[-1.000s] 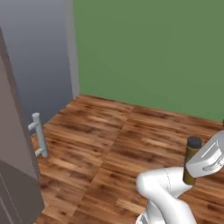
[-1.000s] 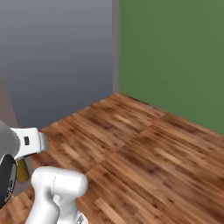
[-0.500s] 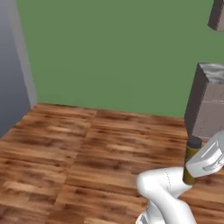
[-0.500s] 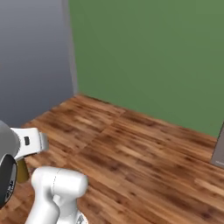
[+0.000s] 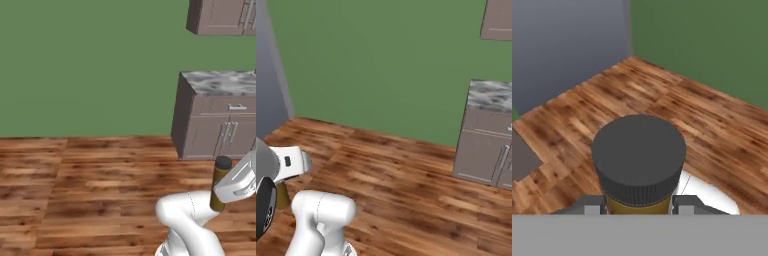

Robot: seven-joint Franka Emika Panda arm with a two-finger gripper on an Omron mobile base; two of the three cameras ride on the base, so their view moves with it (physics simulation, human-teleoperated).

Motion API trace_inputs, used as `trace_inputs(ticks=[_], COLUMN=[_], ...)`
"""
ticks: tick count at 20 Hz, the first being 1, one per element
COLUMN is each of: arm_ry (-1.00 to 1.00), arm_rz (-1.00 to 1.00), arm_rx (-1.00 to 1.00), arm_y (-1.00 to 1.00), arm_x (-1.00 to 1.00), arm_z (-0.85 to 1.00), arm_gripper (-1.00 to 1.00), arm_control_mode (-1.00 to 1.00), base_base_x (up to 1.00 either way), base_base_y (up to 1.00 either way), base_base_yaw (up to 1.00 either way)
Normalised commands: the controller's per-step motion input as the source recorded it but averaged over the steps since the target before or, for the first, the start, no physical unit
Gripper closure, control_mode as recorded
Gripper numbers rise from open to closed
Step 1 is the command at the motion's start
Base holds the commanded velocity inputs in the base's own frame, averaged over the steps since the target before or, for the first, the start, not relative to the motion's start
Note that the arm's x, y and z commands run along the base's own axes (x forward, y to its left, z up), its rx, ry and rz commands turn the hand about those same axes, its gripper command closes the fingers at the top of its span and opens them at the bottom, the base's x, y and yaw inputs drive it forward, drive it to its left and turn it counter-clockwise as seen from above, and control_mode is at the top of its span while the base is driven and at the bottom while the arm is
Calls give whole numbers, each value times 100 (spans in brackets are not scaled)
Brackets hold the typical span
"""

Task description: Collect the turmeric, ketchup, and shaker from the cabinet and place them next to the stove.

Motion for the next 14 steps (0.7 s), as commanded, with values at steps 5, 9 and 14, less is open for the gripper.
trace_inputs(ticks=[5, 9, 14], arm_ry=[0, 0, 0], arm_rz=[0, 0, 0], arm_rx=[0, 0, 0], arm_y=[0, 0, 0], arm_x=[0, 0, 0], arm_z=[0, 0, 0], arm_gripper=[100, 100, 100], arm_control_mode=[100, 100, 100], base_base_x=[81, 81, 77], base_base_y=[-15, -38, -44], base_base_yaw=[-40, -35, -33])
